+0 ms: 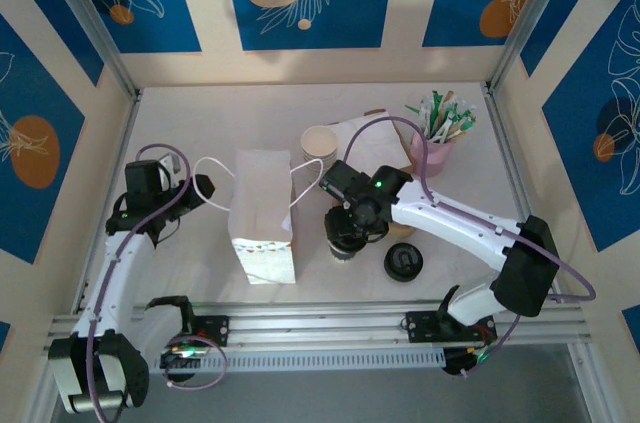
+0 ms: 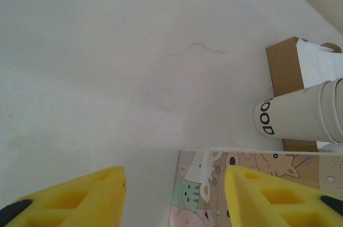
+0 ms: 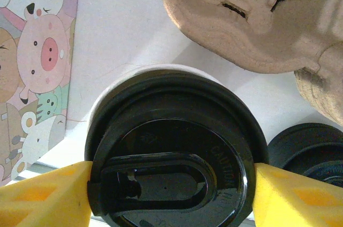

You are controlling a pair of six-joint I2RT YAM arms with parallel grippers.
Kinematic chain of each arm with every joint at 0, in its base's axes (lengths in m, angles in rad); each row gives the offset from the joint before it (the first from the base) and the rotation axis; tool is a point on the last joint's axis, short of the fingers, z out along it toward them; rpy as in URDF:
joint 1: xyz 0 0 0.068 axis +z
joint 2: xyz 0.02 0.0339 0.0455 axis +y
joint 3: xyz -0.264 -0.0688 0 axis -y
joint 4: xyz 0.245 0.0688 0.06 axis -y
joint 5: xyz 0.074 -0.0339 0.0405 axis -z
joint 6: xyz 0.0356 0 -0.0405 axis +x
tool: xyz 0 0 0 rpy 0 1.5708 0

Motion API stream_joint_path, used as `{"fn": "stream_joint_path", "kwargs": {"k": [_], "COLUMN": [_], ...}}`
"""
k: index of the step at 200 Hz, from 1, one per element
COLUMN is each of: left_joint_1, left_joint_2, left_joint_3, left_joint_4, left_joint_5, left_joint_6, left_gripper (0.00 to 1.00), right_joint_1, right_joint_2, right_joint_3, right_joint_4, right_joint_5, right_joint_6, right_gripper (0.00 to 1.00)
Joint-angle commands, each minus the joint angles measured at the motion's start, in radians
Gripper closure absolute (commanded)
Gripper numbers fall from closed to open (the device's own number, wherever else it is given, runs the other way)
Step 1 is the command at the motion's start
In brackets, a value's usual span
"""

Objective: Pack the takeout coffee

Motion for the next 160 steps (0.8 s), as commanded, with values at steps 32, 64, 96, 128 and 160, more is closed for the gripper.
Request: {"fn": "stream_joint_path", "kwargs": {"k": [32, 64, 96, 128, 160], "left_joint_1": [-0.007, -0.008, -0.009, -0.008, -0.009], "left_joint_2": [-0.013, -0.013, -0.014, -0.013, -0.015], "left_joint_3": [0.007, 0.006, 0.006, 0.007, 0.005], "left_joint_4": [-0.012, -0.01, -0.012, -0.012, -0.013], "left_joint_5": [-0.006, -0.006, -0.003, -0.003, -0.004], "left_joint_6": [0.011, 0.01, 0.01, 0.011, 0.01], "left_gripper": [0.48, 0.48, 0.48, 0.48, 0.48], "right_joint_1": [0.014, 0.021, 0.031, 0.05, 0.062], "right_joint_2": [0.008, 0.002, 0.026, 0.053, 0.047], "right_joint_3": [-0.013, 0.003, 0.002, 0.015, 0.05], "right_joint_4": [0.022, 0.005, 0.005, -0.02, -0.041], "right_joint_5": [-0.027, -0.009, -0.009, 0.012, 0.05], "right_joint_6": [0.047, 0.052, 0.054, 0.068, 0.082], "right_gripper": [0.3, 0.3, 0.3, 0.29, 0.3]}}
